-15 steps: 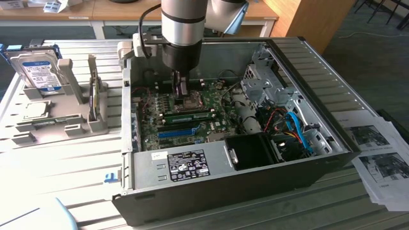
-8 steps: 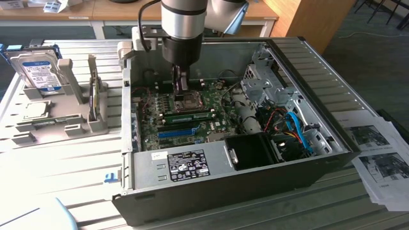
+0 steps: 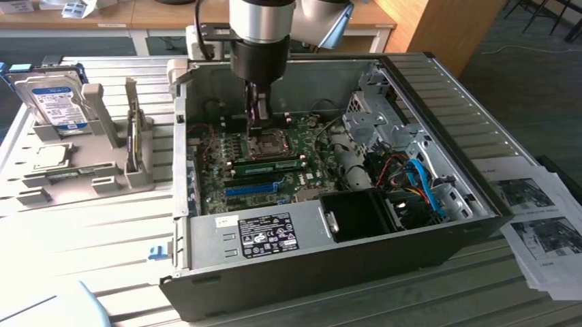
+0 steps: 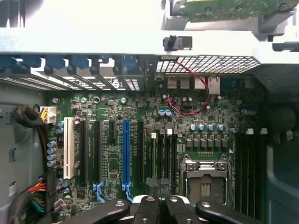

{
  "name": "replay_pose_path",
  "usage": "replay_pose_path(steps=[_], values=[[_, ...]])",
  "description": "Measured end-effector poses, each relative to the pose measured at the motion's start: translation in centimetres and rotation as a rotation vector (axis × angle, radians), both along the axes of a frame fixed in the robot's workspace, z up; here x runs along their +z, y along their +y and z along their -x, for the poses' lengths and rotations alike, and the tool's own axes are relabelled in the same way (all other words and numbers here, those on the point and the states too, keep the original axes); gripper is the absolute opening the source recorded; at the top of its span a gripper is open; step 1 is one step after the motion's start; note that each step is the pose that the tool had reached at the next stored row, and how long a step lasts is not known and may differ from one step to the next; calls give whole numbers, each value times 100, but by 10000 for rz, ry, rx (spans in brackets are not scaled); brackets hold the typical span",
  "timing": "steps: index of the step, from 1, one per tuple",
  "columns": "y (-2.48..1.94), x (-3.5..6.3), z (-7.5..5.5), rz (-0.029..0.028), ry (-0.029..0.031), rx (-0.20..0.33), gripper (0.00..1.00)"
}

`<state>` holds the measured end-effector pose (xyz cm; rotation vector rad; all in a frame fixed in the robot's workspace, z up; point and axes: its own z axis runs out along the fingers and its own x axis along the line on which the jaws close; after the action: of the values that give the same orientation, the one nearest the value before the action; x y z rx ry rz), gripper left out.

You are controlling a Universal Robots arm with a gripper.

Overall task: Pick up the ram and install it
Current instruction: 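Press down the ram until it locks into place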

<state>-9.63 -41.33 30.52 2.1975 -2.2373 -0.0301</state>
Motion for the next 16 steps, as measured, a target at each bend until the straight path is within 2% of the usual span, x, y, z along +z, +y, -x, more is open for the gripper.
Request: replay_pose_path(steps=[16], values=[[0, 295, 0, 24, -1, -1, 9]])
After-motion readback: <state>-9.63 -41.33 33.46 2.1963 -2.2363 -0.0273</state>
